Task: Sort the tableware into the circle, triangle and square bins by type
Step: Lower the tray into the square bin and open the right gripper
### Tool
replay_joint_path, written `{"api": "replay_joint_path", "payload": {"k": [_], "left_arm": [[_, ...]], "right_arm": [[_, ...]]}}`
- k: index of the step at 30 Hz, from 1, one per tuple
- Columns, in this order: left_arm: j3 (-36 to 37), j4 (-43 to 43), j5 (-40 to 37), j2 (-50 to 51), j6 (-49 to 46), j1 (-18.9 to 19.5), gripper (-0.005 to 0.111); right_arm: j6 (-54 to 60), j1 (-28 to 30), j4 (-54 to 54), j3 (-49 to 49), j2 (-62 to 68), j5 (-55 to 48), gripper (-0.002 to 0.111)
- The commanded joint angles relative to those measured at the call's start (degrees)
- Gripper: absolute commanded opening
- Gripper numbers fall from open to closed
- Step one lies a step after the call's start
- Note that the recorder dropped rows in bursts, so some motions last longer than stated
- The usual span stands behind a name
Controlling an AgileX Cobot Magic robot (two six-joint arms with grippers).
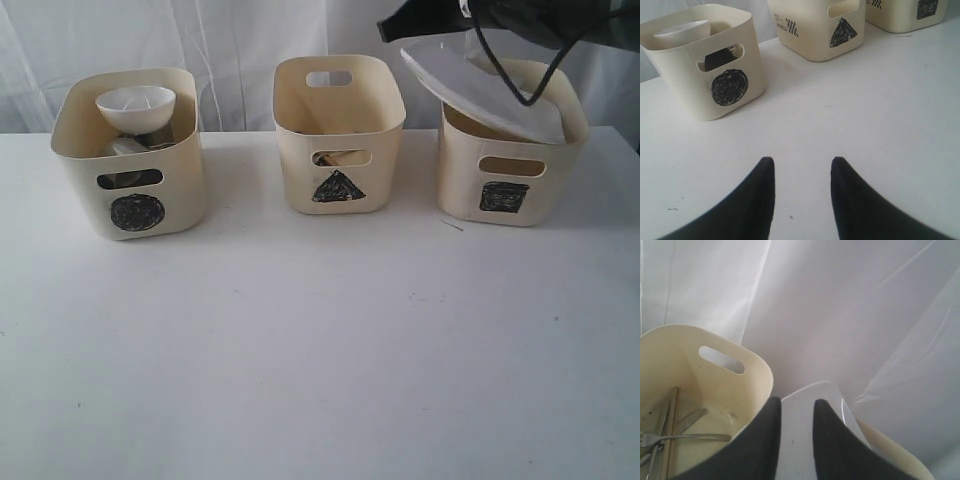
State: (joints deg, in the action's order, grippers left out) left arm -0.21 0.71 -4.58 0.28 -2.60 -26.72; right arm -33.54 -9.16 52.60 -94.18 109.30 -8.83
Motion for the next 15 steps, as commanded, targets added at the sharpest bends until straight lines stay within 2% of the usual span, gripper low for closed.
{"api": "replay_joint_path", "payload": {"k": [1, 6, 15], "left_arm": [[0.2, -0.7, 0.1, -0.3, 0.0, 0.1, 0.043], [0.2, -0.7, 0.1, -0.3, 0.0, 0.1, 0.043], [0.2, -0.7, 0.1, -0.3, 0.0, 0.1, 0.043]], "right_arm": [[0.0, 0.5, 0.3, -0.5, -2.4, -2.0, 0.023], [0.0, 0.5, -2.2, 0.7, -6.9, -7.2, 0.023], [-0.1, 0.5, -4.8, 18.5, -22.1, -4.5, 0.023]]}}
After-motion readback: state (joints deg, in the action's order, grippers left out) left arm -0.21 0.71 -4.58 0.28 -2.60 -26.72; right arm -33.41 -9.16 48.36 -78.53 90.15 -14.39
